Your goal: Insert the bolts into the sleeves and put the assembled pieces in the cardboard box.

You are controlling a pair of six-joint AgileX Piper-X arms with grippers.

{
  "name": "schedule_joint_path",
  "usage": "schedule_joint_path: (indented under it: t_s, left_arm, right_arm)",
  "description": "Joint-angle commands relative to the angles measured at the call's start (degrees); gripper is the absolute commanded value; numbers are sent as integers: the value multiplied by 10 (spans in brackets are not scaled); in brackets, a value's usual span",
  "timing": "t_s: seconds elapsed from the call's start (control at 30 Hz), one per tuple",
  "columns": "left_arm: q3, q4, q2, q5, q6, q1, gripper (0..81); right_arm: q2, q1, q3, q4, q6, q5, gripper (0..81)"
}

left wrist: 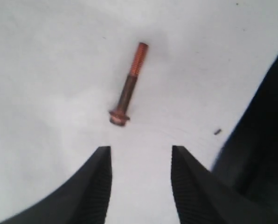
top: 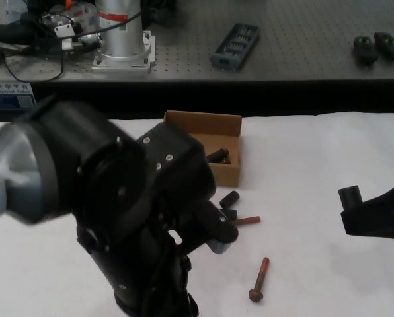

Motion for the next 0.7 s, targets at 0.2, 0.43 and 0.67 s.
schedule_joint_path:
  t_s: [0.2,0.43,0.67]
  left_arm:
    - [61,-78,40,-1,264,-1,302]
    - [63,-122,96,14,278,-1,302]
    - [63,-146,98,55,277,-1,302]
  right_arm:
    - [3,-3,-2,-4,0,-22,28]
    - [3,-3,-2,-4,0,-24,28]
    - [3,-3,-2,-4,0,-26,28]
